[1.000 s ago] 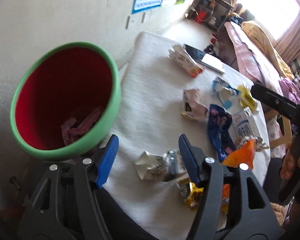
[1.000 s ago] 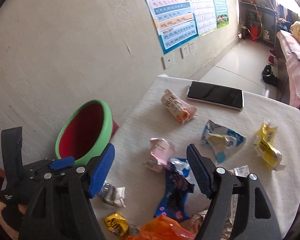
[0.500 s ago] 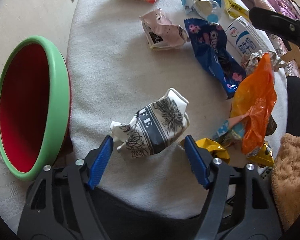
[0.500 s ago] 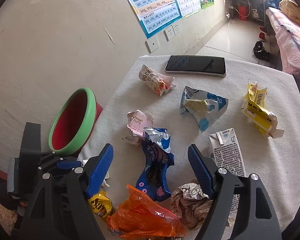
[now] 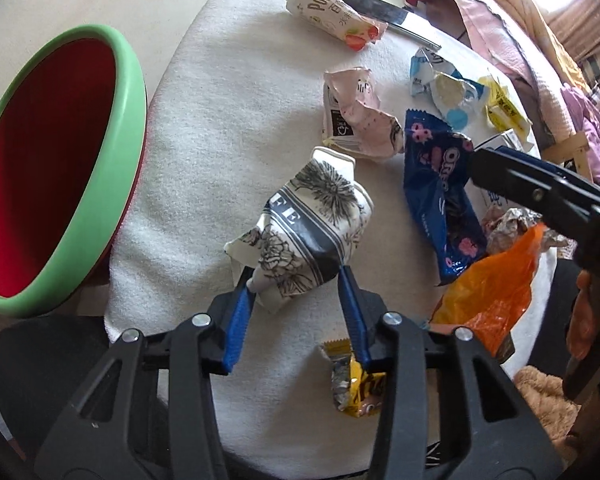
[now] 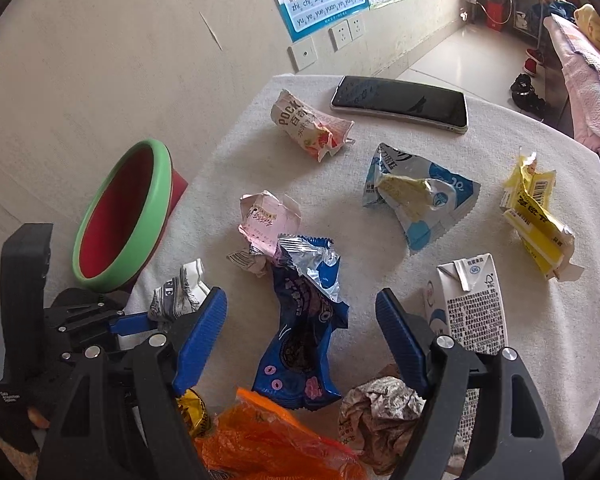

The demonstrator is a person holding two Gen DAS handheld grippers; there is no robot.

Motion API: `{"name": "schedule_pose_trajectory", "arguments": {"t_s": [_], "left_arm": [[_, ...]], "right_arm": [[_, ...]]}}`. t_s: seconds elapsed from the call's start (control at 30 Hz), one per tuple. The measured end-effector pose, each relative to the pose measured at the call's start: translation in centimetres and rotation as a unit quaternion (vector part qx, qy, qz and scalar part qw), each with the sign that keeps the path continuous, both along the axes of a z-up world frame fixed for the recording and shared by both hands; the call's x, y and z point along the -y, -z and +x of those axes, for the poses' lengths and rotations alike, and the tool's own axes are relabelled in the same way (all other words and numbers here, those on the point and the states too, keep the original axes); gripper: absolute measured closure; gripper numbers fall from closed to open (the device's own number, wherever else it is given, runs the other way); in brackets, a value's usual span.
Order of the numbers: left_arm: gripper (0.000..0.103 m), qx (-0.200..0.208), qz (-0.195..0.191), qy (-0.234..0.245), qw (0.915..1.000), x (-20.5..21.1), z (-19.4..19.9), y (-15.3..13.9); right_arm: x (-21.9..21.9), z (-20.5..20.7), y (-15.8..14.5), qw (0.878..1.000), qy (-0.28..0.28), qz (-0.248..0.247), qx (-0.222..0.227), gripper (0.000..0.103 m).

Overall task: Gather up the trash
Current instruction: 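Grasp the white patterned wrapper with the left tool while the right tool grasps the blue Oreo wrapper, then carry both held wrappers over the green-rimmed red bin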

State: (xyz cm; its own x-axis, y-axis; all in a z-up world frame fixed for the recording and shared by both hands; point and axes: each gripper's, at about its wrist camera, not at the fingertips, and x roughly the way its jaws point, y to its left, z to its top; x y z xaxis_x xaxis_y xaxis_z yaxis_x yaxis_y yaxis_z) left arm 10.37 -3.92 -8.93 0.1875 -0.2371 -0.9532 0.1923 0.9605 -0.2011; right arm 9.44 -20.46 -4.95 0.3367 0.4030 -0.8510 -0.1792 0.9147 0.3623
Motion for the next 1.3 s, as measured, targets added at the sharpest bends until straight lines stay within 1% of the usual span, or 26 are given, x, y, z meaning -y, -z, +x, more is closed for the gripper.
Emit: {"name": "schedule_pose_trajectory", "arguments": {"t_s": [0.13, 0.2, 0.27, 0.3, 0.33, 0.37, 0.4, 0.47, 0.53, 0.63, 0.73, 0.77, 0.83, 0.97, 1.03, 1.07, 1.23, 1.27, 1.3], "left_arm": [[0.065, 0.009, -0.016, -0.009, 0.9998, -0.5, -0.5, -0.4], [0.065, 0.018, -0.024, -0.013, 0.9995, -0.5, -1.0, -0.9], [0.064, 0.024, -0.031, -0.019, 0.9991, -1.2, -1.4, -1.4], [0.064, 0.024, -0.035, -0.020, 0.9989, -1.5, -1.6, -1.6], [0.064, 0.025, -0.037, -0.020, 0.9988, -1.3, -1.7, -1.4], [0.062, 0.025, -0.037, -0.021, 0.9988, -1.0, -1.6, -1.5], [0.061, 0.026, -0.037, -0.021, 0.9988, -0.9, -1.5, -1.5], [0.059, 0.026, -0.038, -0.019, 0.9987, -0.4, -1.2, -1.5], [0.055, 0.025, -0.034, -0.011, 0.9991, -0.1, -1.1, -1.4], [0.054, 0.018, -0.022, -0.001, 0.9996, 0.5, -0.6, -0.8], [0.055, 0.008, -0.015, 0.004, 0.9999, 0.8, -0.4, 0.0], [0.055, 0.010, -0.012, 0.005, 0.9999, 0.9, -0.5, 0.1], [0.060, 0.012, -0.010, 0.006, 0.9999, 1.0, -0.6, 0.1], [0.066, 0.015, -0.014, -0.003, 0.9998, 0.8, -1.0, 0.2], [0.082, 0.014, -0.019, -0.011, 0.9997, 0.7, -1.1, 0.1], [0.085, 0.010, -0.025, -0.016, 0.9995, 0.5, -1.2, 0.1], [0.085, 0.015, -0.031, -0.024, 0.9991, 0.3, -1.8, -0.5], [0.080, 0.023, -0.031, -0.023, 0.9990, 0.2, -2.1, -0.9], [0.068, 0.032, -0.032, -0.020, 0.9988, 0.1, -2.4, -1.3]], "right_arm": [[-0.3, 0.9, 2.0, 0.999, -0.001, 0.004, -0.044, 0.029], [-0.4, 0.8, 2.7, 0.998, -0.003, 0.004, -0.055, 0.036], [-0.7, 0.6, 2.9, 0.998, -0.016, 0.003, -0.054, 0.048], [-0.9, 0.5, 3.1, 0.998, -0.020, 0.006, -0.058, 0.051], [-1.0, 0.4, 3.3, 0.998, -0.023, 0.004, -0.059, 0.063], [-1.1, 0.2, 3.5, 0.998, -0.025, 0.000, -0.057, 0.070], [-1.1, 0.1, 3.4, 0.998, -0.025, 0.003, -0.053, 0.070], [-1.0, -0.2, 3.2, 0.999, -0.023, 0.013, -0.048, 0.082], [-0.8, -0.3, 2.7, 0.999, -0.019, 0.019, -0.039, 0.083], [-0.2, -0.6, 1.8, 0.999, -0.011, 0.029, -0.025, 0.085], [0.3, -0.7, 0.9, 0.999, -0.001, 0.041, -0.012, 0.085], [0.4, -0.7, 0.5, 0.999, 0.001, 0.045, -0.008, 0.085], [0.5, -0.9, -0.2, 0.999, 0.004, 0.051, 0.001, 0.085], [0.0, -1.2, -1.5, 0.998, 0.007, 0.056, 0.023, 0.085], [-0.2, -1.4, -2.3, 0.998, 0.007, 0.055, 0.039, 0.085], [-0.3, -1.4, -2.6, 0.997, 0.007, 0.053, 0.047, 0.085], [-0.5, -1.5, -3.9, 0.996, 0.007, 0.046, 0.072, 0.085], [-0.3, -1.7, -4.0, 0.996, 0.008, 0.045, 0.075, 0.085], [-0.2, -1.7, -4.1, 0.996, 0.010, 0.044, 0.076, 0.085]]}}
